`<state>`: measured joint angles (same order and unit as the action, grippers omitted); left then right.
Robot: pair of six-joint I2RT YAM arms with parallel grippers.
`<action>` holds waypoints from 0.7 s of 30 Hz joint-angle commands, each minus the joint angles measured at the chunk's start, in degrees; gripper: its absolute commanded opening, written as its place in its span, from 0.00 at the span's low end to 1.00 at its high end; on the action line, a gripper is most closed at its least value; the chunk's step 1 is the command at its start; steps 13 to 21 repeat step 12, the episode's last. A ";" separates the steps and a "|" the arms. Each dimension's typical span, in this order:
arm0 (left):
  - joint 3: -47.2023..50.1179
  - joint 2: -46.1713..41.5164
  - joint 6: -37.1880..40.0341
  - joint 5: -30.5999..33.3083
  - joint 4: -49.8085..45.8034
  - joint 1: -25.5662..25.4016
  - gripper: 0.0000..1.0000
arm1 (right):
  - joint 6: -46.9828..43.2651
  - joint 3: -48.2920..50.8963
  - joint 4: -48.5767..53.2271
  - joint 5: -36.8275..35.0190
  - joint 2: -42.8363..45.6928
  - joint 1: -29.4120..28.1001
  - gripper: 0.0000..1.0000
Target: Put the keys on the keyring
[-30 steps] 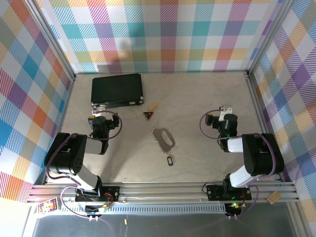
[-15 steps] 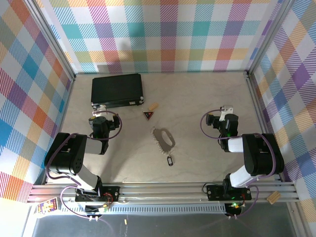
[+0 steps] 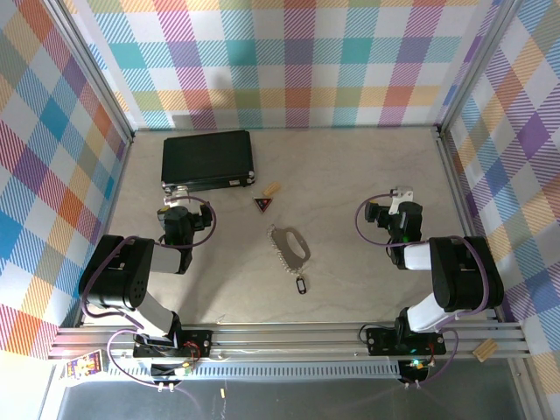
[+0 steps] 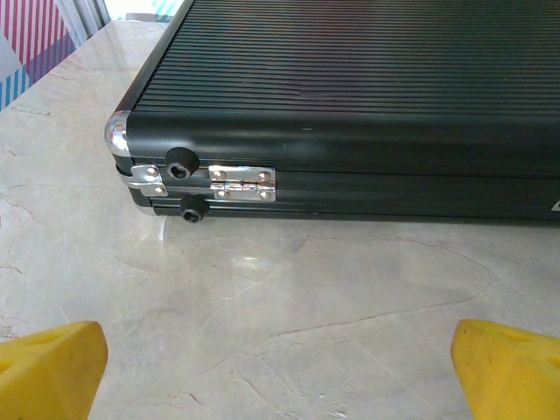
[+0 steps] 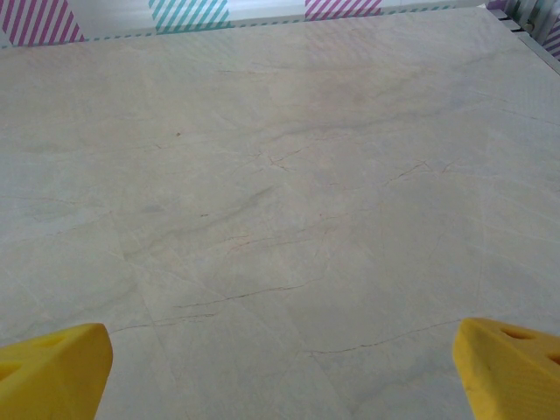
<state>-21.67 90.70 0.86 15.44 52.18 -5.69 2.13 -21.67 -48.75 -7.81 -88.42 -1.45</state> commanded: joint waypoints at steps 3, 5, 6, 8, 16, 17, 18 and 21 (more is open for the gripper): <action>-0.52 0.01 -0.76 -0.87 0.07 0.33 1.00 | 0.51 -0.92 -0.91 1.05 0.26 0.23 0.99; -1.20 0.10 0.30 -3.48 -1.18 0.33 1.00 | 0.51 -0.92 -0.90 1.05 0.21 0.22 0.99; -1.35 0.09 0.37 -4.10 -1.30 0.33 1.00 | 0.51 -0.92 -0.90 1.02 0.29 0.23 0.99; -1.36 0.11 0.39 -4.12 -1.43 0.33 1.00 | 0.51 -0.92 -0.91 1.05 0.22 0.22 0.99; -1.11 0.01 0.50 -4.06 -0.94 0.37 1.00 | 0.46 -0.92 -0.94 1.05 0.27 0.27 0.99; -1.11 0.01 0.50 -4.06 -0.94 0.37 1.00 | 0.46 -0.92 -0.94 1.05 0.27 0.27 0.99; -1.11 0.01 0.50 -4.06 -0.94 0.37 1.00 | 0.46 -0.92 -0.94 1.05 0.27 0.27 0.99; -1.11 0.01 0.50 -4.06 -0.94 0.37 1.00 | 0.46 -0.92 -0.94 1.05 0.27 0.27 0.99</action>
